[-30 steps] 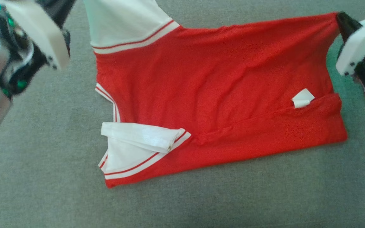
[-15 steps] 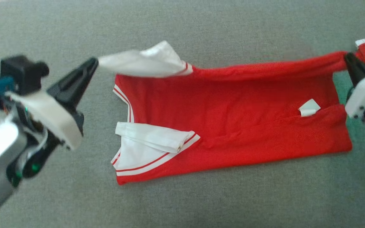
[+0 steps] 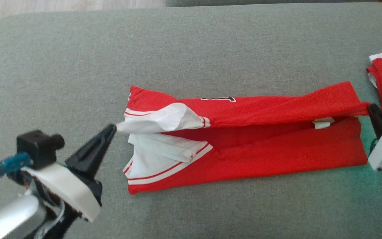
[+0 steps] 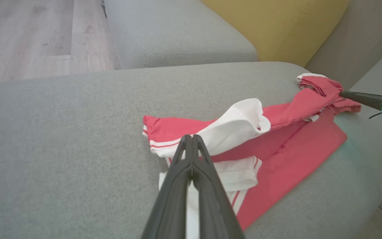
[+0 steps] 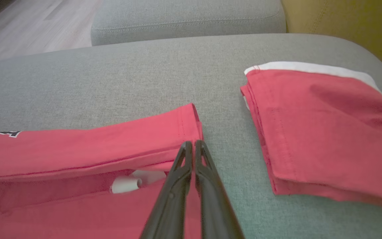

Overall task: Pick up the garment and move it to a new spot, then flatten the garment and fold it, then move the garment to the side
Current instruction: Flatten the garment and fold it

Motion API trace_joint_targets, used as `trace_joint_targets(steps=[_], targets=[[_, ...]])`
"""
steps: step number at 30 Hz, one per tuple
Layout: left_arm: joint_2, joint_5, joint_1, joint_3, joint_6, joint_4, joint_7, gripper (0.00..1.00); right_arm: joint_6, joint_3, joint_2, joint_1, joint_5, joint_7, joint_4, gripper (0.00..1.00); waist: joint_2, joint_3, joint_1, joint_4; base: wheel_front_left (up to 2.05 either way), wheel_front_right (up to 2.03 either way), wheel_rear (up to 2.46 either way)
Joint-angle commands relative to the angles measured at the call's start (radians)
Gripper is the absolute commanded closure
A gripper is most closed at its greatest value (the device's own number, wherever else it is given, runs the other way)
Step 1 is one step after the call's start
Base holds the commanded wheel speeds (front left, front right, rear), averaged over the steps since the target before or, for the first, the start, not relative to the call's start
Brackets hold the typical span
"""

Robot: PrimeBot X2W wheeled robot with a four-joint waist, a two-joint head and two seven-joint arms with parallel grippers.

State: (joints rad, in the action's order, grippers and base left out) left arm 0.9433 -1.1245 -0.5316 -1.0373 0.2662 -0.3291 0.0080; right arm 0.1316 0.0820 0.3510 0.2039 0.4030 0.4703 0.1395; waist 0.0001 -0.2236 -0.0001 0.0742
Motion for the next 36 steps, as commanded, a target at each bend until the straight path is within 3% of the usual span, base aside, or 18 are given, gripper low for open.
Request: trace_joint_targets(steps=[1,13,19,20,21,22,24,25,32,36], targets=[[0.045,-0.013,0.000,0.039,0.014,-0.038,-0.020,1.00,-0.001,0.012,0.010,-0.023,-0.010,0.008,-0.055,1.00,-0.0001,0.002,0.0001,0.005,0.00,0.00,0.00],[-0.027,-0.052,0.119,-0.021,0.022,0.008,-0.068,1.00,-0.001,0.053,-0.022,-0.134,-0.038,0.012,-0.061,1.00,-0.0001,-0.008,0.0001,0.013,0.00,0.00,0.00],[-0.079,-0.080,0.150,-0.038,-0.008,0.078,-0.087,1.00,-0.001,0.064,-0.043,-0.147,-0.050,-0.017,-0.029,1.00,-0.0001,-0.005,0.0001,0.014,0.00,0.00,0.00],[-0.088,-0.081,0.152,-0.039,-0.011,0.090,-0.092,1.00,-0.001,0.062,-0.047,-0.146,-0.051,-0.023,-0.023,0.76,-0.0001,-0.003,0.0001,0.012,0.00,0.00,0.00],[-0.098,-0.083,0.156,-0.039,-0.013,0.100,-0.098,1.00,-0.001,0.063,-0.051,-0.143,-0.053,-0.035,-0.019,0.14,-0.0001,0.000,0.0001,0.011,0.00,0.00,0.00],[-0.108,-0.086,0.159,-0.038,-0.014,0.108,-0.106,0.99,-0.001,0.063,-0.055,-0.141,-0.056,-0.046,-0.013,0.00,-0.0001,0.004,0.0001,0.009,0.00,0.00,0.00],[-0.125,-0.081,0.164,-0.033,-0.008,0.127,-0.131,0.29,-0.001,0.068,-0.064,-0.139,-0.064,-0.081,-0.005,0.00,-0.0001,0.018,0.0001,0.007,0.00,0.00,0.00],[-0.133,-0.074,0.168,-0.029,0.002,0.137,-0.149,0.00,-0.001,0.070,-0.072,-0.140,-0.068,-0.101,-0.001,0.00,-0.0001,0.028,0.0001,0.006,0.00,0.00,0.00],[-0.229,0.008,0.218,0.053,0.115,0.217,-0.262,0.00,-0.001,0.094,-0.171,-0.179,-0.074,-0.228,0.020,0.00,-0.0001,0.108,0.0001,0.008,0.00,0.00,0.00],[-0.329,0.149,0.287,0.135,0.178,0.268,-0.269,0.00,-0.001,0.116,-0.255,-0.240,-0.069,-0.265,0.048,0.00,-0.0001,0.178,0.0001,0.032,0.00,0.00,0.00]])
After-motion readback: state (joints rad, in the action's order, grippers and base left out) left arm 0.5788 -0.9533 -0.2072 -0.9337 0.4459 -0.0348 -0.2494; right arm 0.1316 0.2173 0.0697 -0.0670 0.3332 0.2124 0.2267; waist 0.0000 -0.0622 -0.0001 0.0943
